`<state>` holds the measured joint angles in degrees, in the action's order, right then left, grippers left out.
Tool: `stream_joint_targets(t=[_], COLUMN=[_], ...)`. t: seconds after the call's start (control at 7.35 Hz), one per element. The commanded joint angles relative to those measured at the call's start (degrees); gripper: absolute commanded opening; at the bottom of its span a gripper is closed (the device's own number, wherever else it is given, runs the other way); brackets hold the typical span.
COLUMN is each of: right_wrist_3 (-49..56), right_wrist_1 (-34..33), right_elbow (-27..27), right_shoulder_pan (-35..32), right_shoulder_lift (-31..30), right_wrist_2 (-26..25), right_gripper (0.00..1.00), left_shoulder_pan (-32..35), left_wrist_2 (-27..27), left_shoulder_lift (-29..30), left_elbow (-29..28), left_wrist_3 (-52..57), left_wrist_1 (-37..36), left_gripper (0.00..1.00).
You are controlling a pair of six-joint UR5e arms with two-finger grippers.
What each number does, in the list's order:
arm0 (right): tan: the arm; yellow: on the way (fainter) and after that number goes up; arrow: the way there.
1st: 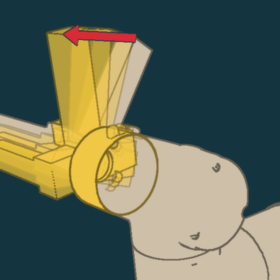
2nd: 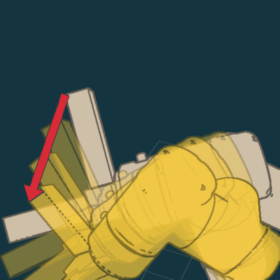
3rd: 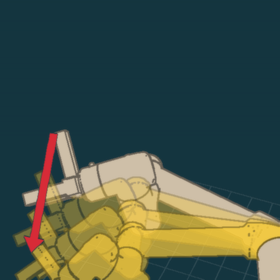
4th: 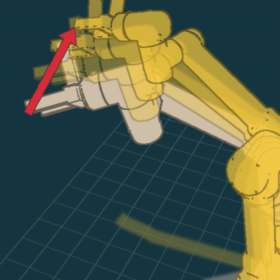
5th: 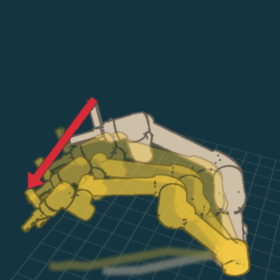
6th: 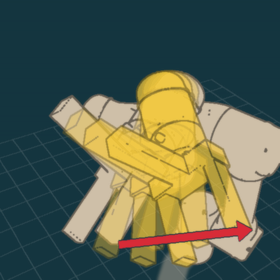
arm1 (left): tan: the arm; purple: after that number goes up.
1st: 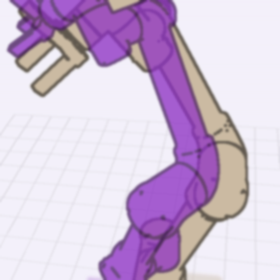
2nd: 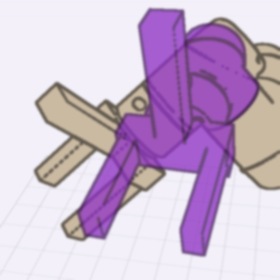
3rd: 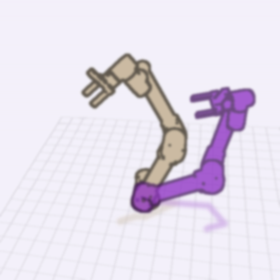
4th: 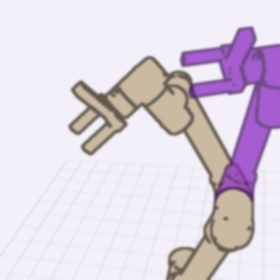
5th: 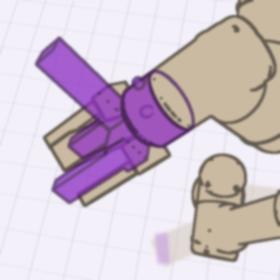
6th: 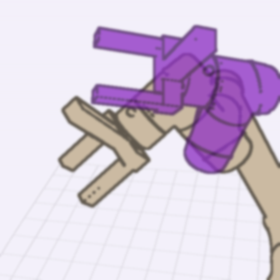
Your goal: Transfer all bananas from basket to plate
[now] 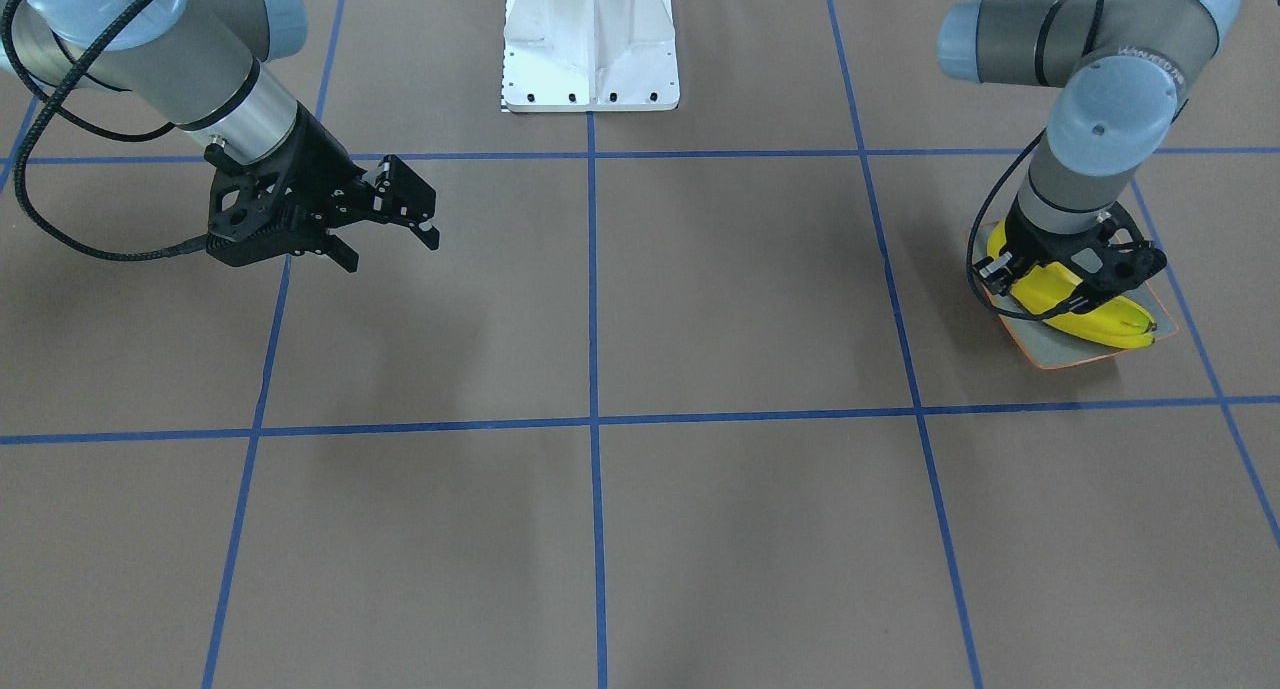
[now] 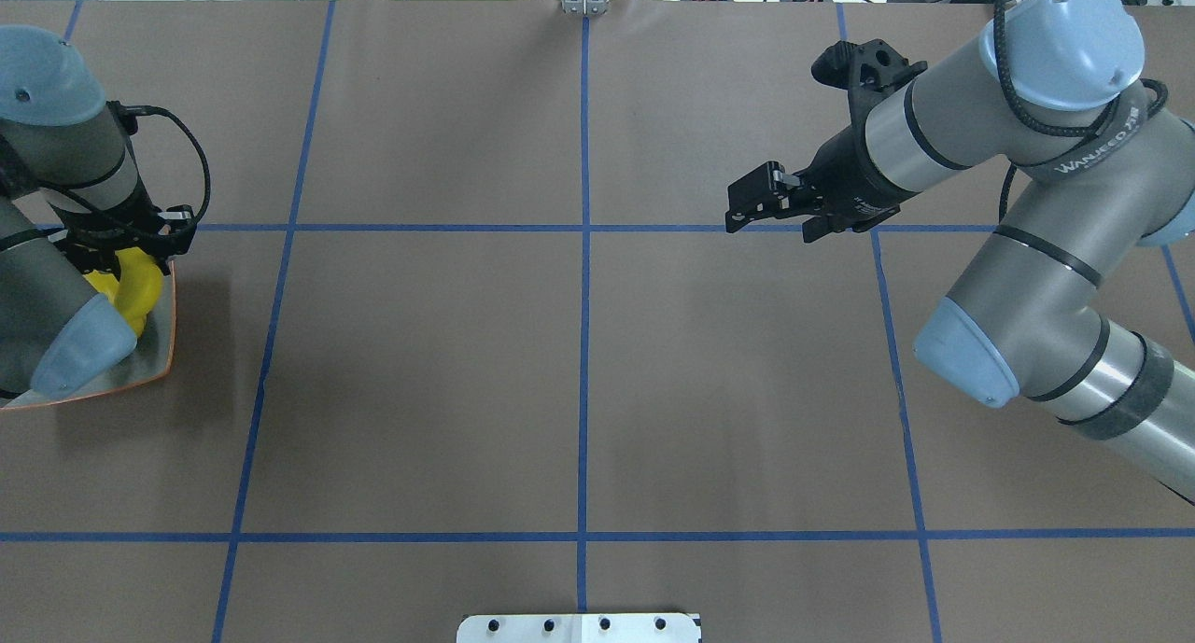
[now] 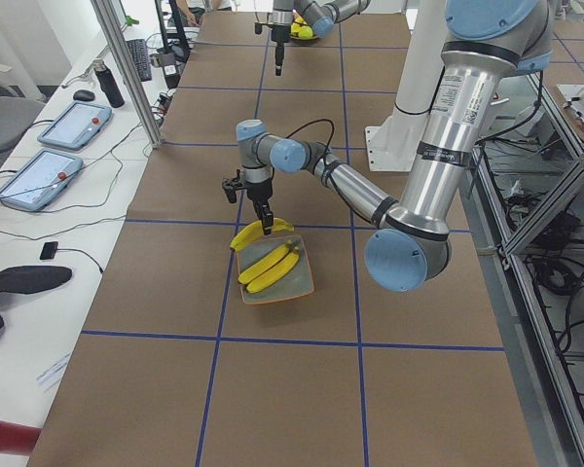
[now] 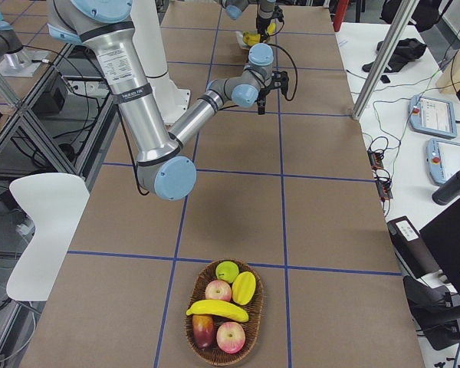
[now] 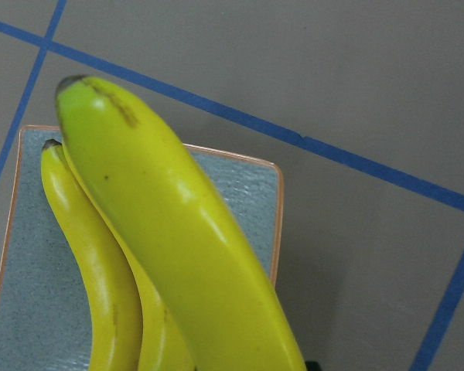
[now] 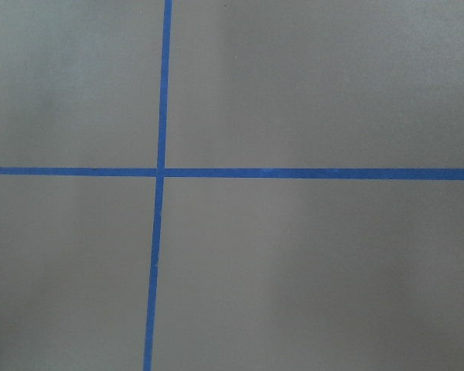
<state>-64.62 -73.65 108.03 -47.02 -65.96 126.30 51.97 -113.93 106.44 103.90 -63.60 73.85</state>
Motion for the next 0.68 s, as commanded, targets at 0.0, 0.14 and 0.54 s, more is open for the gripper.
stream_joint_targets(t=[0.0, 0.14, 0.54], right_wrist_3=[-0.07, 0.02, 0.02], right_wrist_1=[0.0, 0.0, 0.0], right_elbow=[0.16, 0.25, 0.25], right_shoulder_pan=[0.09, 0.0, 0.09], right_shoulder_lift=[0.13, 0.04, 0.22], right_wrist_2=[0.0, 0.0, 0.0], right_gripper=[1.0, 1.0, 1.0], left_shoulder_pan=[0.06, 0.15, 1.2], left_wrist_2=[-0.07, 0.02, -0.07], left_shoulder_lift=[-0.09, -0.18, -0.36], left_elbow=[-1.85, -2.56, -5.2], left_wrist_3=[0.93, 1.02, 2.7], left_wrist_1=[0.15, 0.68, 2.18], left_gripper=[0.0, 0.0, 0.15])
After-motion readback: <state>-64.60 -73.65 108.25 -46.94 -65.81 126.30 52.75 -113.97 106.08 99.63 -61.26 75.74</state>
